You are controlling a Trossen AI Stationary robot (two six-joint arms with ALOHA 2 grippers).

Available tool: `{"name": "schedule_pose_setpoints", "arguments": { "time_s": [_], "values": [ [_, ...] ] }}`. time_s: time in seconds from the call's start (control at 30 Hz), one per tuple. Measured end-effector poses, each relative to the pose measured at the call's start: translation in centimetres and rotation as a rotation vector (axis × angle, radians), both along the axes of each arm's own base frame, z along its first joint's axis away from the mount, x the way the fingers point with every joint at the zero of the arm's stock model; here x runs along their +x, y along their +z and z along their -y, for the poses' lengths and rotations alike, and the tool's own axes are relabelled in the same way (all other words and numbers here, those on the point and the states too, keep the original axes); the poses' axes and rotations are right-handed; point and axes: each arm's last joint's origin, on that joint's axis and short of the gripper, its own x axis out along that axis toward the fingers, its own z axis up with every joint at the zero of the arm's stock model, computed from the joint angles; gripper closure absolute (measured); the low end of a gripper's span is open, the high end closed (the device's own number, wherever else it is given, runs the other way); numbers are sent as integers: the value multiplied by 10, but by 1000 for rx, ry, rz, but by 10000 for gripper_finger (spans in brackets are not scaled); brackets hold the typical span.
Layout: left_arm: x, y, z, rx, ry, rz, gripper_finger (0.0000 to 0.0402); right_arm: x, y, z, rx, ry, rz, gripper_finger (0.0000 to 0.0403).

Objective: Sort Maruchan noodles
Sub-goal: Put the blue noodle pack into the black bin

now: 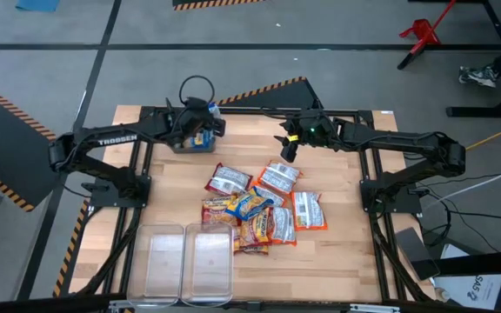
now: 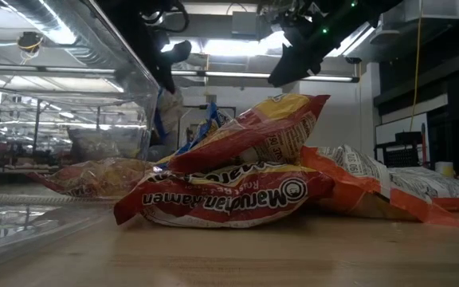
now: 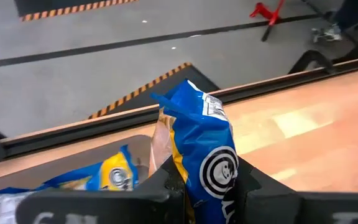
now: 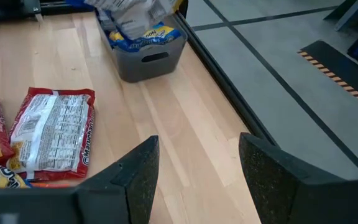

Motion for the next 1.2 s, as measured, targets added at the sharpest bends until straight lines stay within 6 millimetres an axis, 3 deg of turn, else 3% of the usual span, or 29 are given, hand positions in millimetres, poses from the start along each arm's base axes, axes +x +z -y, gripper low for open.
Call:
{"name": "schedule_pose_setpoints", "arguments": {
  "time_s": [0.27, 0.67, 0.9, 1.2],
  "values": [
    [-22, -12, -10, -85, 111, -162, 358, 0, 0, 0, 2, 1, 1, 196],
    [-36, -16, -23, -100, 166, -269, 359, 0, 0, 0, 2, 1, 1, 196],
    [-39, -15, -31, -46, 78, -390, 359, 0, 0, 0, 2, 1, 1, 196],
    [-28, -10, -23, 126, -115, -612, 359, -3, -12, -1, 12, 0, -30, 196]
  ]
}}
